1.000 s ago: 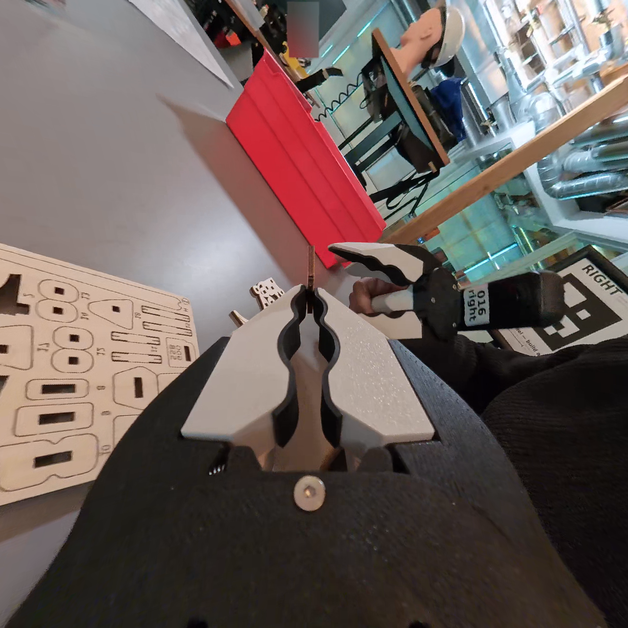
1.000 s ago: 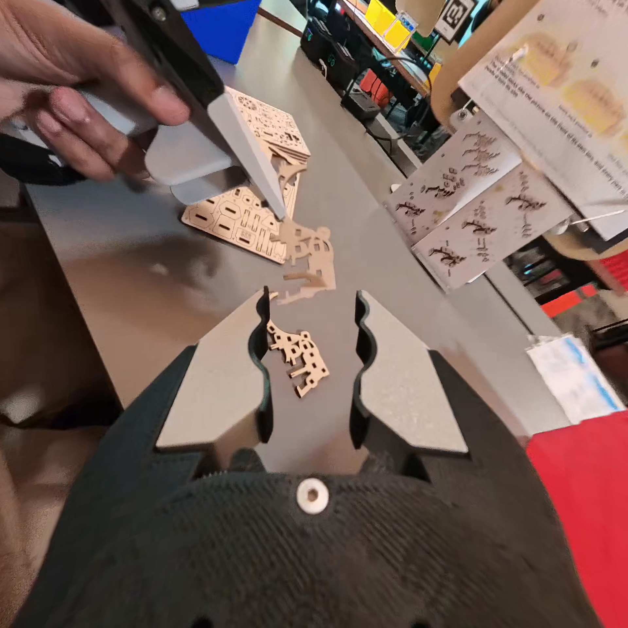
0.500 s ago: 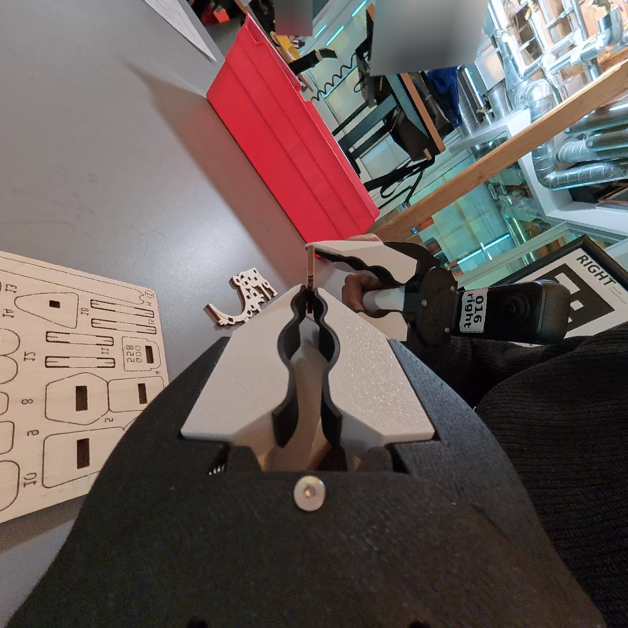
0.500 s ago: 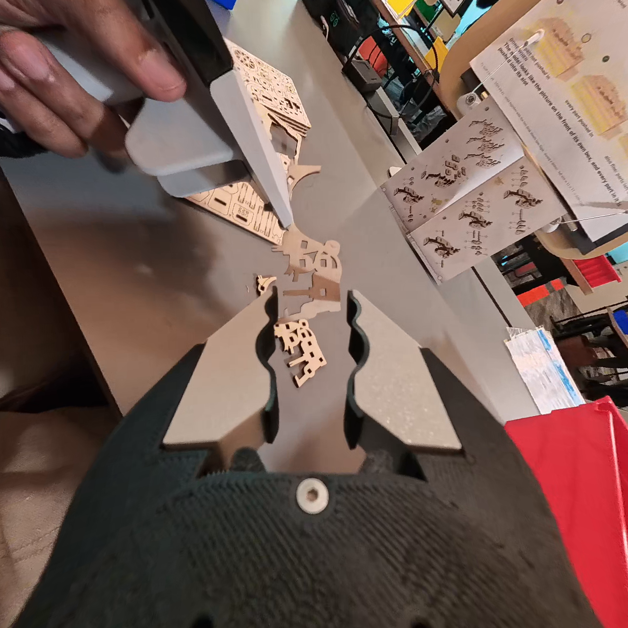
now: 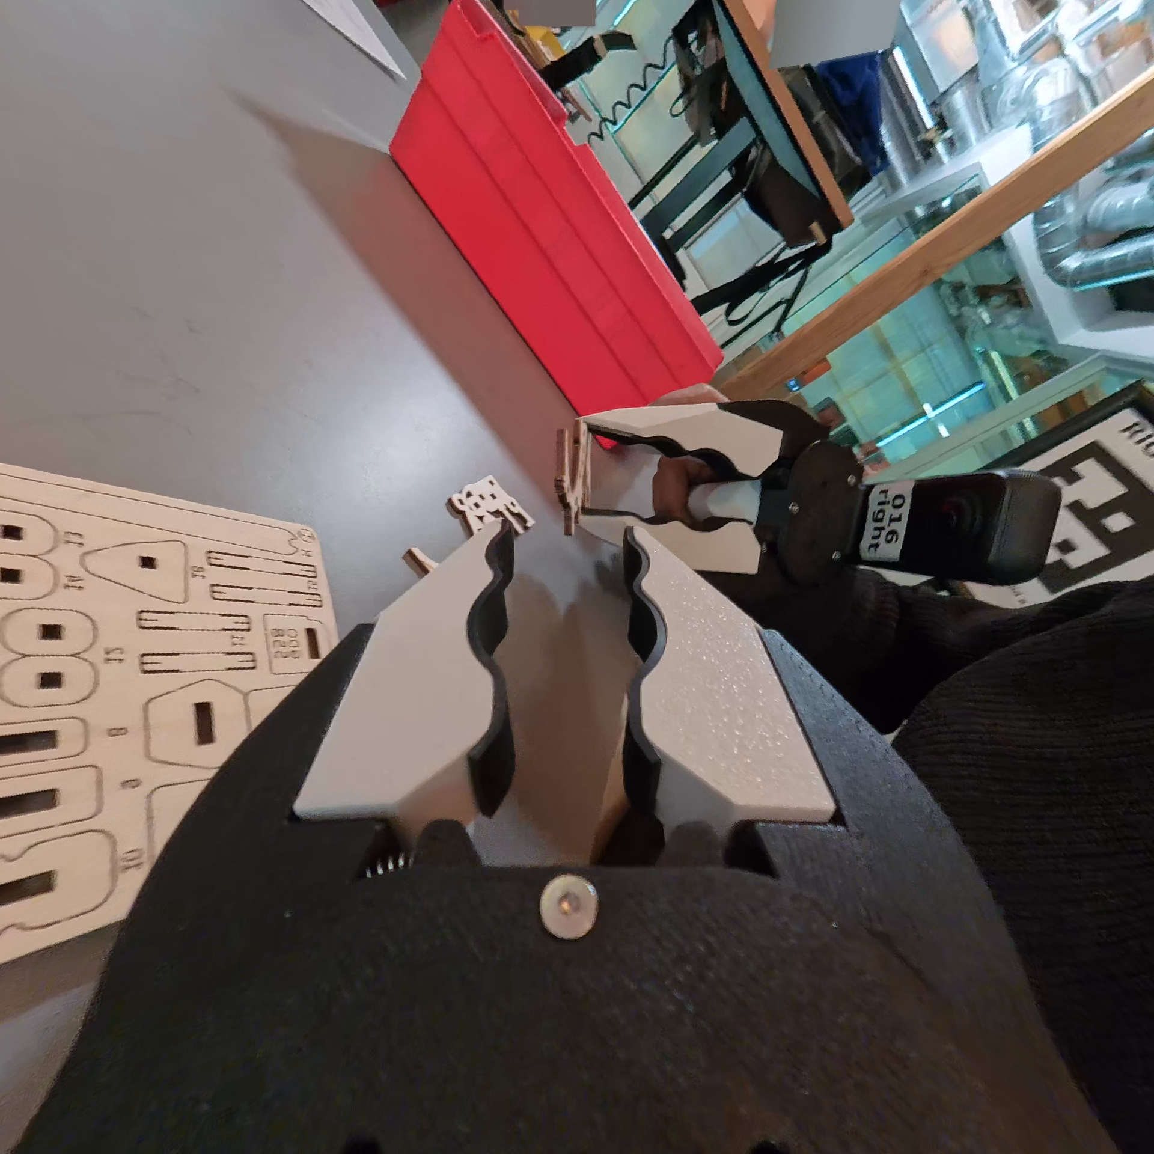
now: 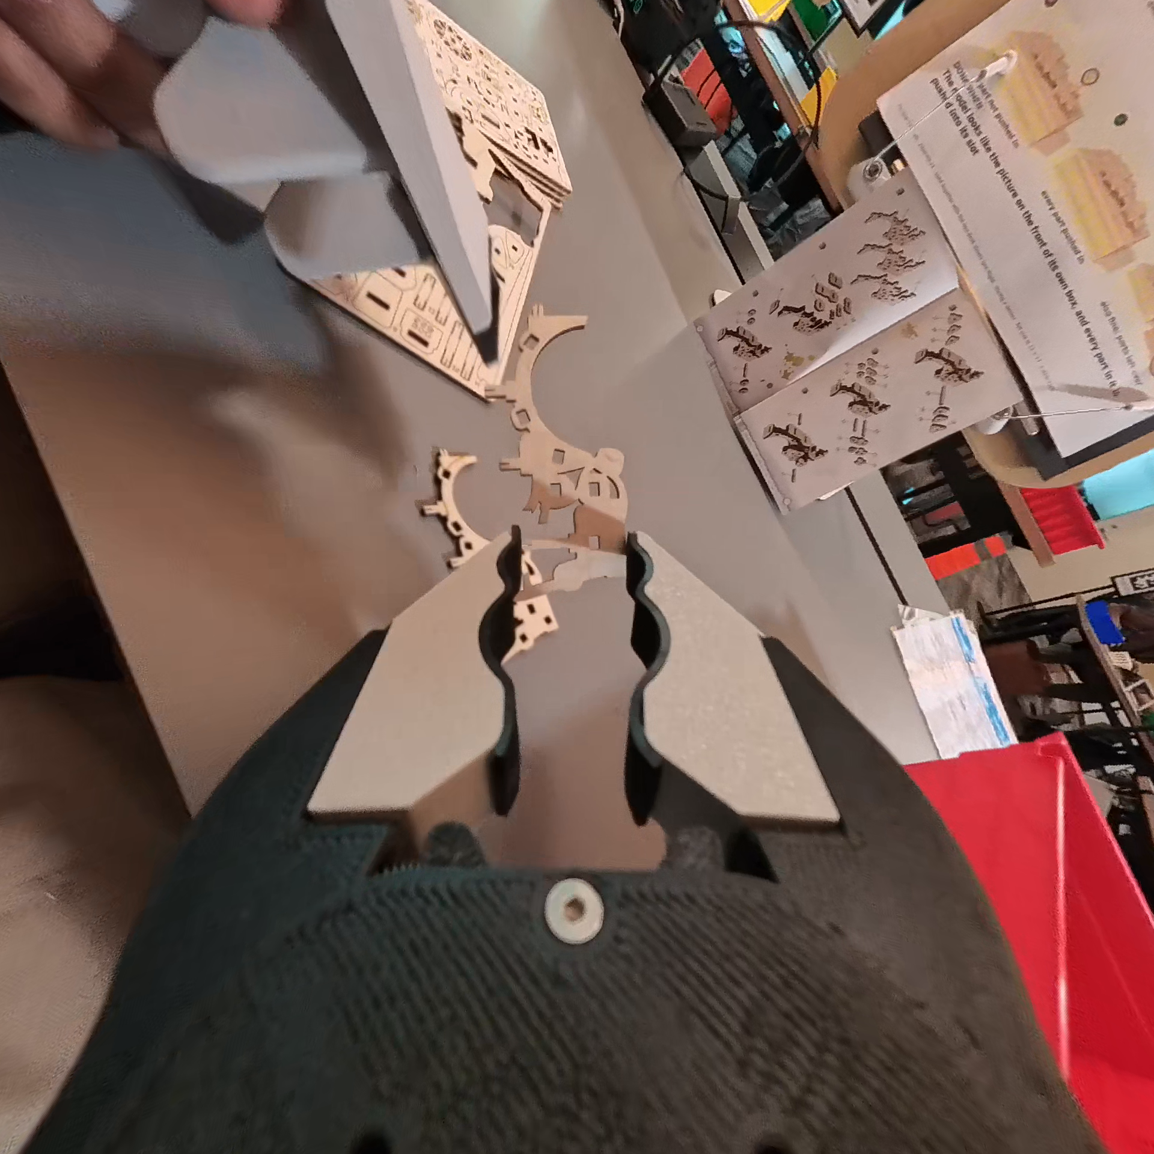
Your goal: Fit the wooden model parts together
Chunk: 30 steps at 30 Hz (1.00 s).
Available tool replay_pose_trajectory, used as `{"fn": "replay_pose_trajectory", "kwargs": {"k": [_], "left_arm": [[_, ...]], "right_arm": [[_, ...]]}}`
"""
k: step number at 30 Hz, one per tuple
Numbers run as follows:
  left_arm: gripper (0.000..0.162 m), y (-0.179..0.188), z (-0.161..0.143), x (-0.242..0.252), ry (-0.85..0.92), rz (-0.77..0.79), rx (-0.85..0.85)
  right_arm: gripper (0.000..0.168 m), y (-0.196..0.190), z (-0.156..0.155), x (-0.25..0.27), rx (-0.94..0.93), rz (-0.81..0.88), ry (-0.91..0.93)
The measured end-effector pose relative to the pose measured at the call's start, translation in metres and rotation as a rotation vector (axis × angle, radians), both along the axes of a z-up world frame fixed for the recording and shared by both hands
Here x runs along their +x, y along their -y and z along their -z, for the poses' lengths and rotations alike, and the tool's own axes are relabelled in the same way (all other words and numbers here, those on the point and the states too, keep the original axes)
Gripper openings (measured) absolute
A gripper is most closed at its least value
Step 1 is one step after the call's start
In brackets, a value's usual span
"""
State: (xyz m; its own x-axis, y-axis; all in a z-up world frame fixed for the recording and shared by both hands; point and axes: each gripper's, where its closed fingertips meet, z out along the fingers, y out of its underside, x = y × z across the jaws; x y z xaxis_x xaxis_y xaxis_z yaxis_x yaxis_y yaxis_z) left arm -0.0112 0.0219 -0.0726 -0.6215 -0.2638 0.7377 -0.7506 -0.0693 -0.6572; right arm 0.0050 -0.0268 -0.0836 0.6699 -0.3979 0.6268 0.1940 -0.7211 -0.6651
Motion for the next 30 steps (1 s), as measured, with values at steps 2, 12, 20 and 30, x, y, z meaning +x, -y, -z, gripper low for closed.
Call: {"fn": "replay_pose_trajectory", "kwargs": {"k": [2,12,20,30], "left_arm": [[0.034,-0.004,0.002,0.003,0.038,-0.014,0.038],[0.034,-0.019,0.012,-0.014,0.163,-0.048,0.195],[0.034,-0.027,0.015,-0.022,0.141,-0.074,0.194],[0.034,-0.024,0.018,-0.029,0.118,-0.036,0.185]], "right_arm": [[0.032,0.004,-0.001,0.002,-0.004,-0.015,-0.002],[0.032,0.018,0.027,0.004,-0.165,-0.118,-0.323],[0.032,0.022,0.042,0.007,-0.265,-0.165,-0.452],[0.032,0.013,0.043,0.006,-0.284,-0.179,-0.512]]}}
